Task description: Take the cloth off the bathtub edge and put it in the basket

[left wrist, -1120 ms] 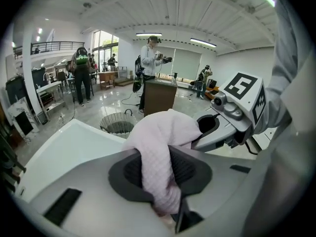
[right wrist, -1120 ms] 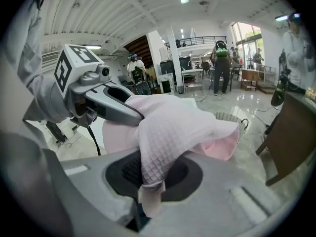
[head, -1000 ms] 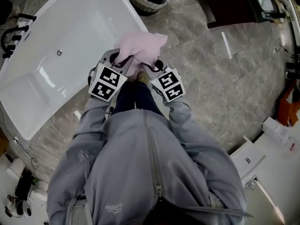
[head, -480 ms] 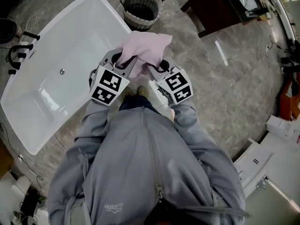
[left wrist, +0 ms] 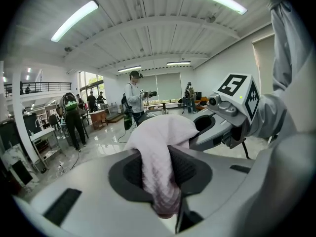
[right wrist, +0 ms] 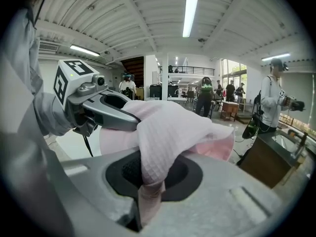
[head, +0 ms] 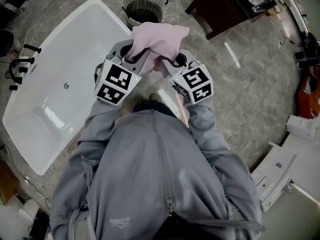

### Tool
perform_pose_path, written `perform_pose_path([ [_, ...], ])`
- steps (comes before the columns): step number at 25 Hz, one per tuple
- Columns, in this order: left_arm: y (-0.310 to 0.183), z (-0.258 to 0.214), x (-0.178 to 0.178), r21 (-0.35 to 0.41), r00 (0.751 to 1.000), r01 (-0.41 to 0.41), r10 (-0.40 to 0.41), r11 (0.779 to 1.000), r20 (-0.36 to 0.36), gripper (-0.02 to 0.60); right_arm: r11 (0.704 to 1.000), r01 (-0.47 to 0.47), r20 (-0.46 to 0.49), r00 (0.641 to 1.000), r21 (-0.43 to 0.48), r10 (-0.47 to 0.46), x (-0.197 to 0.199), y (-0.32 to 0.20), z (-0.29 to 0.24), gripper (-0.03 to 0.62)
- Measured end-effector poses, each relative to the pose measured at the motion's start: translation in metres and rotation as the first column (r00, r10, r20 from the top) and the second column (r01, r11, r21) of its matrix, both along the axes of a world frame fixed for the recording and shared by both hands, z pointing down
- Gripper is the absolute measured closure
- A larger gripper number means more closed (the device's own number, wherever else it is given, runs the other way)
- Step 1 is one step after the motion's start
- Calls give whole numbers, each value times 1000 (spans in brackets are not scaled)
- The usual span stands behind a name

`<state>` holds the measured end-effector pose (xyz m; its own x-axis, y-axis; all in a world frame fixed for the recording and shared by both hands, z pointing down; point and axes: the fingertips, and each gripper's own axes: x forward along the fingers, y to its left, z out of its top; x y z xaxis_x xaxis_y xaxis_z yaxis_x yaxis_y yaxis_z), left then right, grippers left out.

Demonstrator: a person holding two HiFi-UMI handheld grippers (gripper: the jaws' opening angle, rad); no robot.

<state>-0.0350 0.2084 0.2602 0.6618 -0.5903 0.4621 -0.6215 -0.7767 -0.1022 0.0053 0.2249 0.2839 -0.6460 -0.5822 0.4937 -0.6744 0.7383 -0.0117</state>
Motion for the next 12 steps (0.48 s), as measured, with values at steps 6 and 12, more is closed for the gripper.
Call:
perform_pose_path([
  [6, -10, -15, 3, 31, 1000, -1, 1, 1000, -6, 489, 1000, -6, 3, 1000, 26, 6, 4, -11, -13, 546],
  [12, -28, -15, 13, 37, 1000, 27, -27, 999, -4, 489, 999, 14, 9, 1000, 31, -15, 15, -32, -12, 546],
])
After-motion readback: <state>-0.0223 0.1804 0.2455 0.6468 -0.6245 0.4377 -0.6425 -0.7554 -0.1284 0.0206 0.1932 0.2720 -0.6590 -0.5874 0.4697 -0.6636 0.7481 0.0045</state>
